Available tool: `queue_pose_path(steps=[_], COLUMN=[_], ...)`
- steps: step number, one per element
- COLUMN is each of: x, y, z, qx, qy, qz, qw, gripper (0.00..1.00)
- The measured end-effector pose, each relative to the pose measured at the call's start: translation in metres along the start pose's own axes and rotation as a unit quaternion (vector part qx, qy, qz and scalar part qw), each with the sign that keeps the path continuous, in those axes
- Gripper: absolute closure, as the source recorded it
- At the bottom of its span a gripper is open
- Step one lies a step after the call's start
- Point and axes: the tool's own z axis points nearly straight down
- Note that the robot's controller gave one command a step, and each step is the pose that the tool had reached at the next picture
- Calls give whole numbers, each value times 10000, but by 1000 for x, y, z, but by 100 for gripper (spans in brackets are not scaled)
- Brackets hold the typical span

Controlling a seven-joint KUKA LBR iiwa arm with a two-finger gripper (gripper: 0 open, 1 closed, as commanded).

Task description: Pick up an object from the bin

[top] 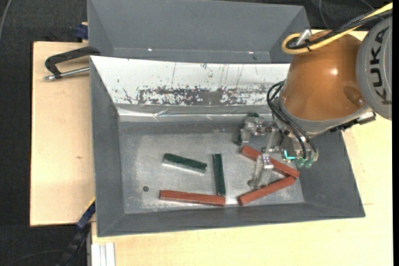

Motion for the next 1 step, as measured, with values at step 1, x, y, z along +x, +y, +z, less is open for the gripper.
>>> queue_pose_path(steps=[1], x=[-56], y=[94], z=[118], qx=[-10], qy=[-33], qz=[-866], qw=[9962], gripper=[0])
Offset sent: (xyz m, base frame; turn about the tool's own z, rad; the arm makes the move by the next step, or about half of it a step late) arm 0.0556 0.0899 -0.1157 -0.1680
